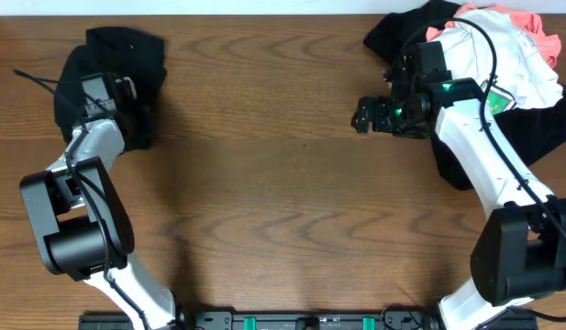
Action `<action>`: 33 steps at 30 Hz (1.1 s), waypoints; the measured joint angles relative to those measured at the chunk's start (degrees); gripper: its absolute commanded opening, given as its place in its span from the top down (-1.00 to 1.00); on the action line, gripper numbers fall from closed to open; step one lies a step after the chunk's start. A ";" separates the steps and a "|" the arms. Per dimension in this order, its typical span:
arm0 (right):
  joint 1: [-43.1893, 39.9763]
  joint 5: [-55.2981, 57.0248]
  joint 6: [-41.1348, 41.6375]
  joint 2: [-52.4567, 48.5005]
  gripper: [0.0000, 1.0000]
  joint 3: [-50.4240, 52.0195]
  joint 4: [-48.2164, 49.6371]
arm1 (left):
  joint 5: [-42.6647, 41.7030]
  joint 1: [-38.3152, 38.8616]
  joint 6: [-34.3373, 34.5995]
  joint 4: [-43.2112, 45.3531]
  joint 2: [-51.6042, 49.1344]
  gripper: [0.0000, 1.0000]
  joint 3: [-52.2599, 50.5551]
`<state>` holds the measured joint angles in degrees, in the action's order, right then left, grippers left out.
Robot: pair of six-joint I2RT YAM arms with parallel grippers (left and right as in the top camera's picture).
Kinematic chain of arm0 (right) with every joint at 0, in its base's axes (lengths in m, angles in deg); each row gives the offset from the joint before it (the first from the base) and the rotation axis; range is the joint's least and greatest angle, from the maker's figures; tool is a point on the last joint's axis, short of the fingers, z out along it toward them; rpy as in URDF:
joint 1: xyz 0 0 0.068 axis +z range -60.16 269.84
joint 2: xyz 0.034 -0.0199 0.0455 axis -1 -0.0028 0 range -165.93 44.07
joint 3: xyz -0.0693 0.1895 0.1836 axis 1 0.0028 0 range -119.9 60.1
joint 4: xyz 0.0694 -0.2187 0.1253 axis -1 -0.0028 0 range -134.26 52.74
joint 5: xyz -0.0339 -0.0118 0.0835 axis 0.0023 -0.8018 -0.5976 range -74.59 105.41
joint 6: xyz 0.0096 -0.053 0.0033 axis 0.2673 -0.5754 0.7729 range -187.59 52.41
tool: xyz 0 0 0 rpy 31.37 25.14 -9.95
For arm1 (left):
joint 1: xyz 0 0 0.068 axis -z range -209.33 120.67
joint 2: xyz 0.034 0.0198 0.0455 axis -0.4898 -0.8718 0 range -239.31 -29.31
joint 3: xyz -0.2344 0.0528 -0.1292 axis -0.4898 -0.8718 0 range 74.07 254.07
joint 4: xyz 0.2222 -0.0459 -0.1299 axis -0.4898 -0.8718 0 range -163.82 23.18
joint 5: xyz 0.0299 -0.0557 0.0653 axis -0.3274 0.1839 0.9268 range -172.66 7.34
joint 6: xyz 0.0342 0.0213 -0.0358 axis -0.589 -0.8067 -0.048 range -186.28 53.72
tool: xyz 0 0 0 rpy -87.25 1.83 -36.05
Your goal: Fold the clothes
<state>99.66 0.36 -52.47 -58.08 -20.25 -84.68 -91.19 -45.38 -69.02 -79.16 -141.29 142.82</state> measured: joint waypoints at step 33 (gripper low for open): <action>16.55 3.54 -4.94 0.00 -0.47 0.09 13.70 | -4.00 -16.52 -5.35 13.38 -1.95 0.87 -0.20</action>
<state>116.21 3.90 -57.41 -58.08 -20.17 -70.98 -95.19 -61.91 -74.38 -65.78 -143.24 142.62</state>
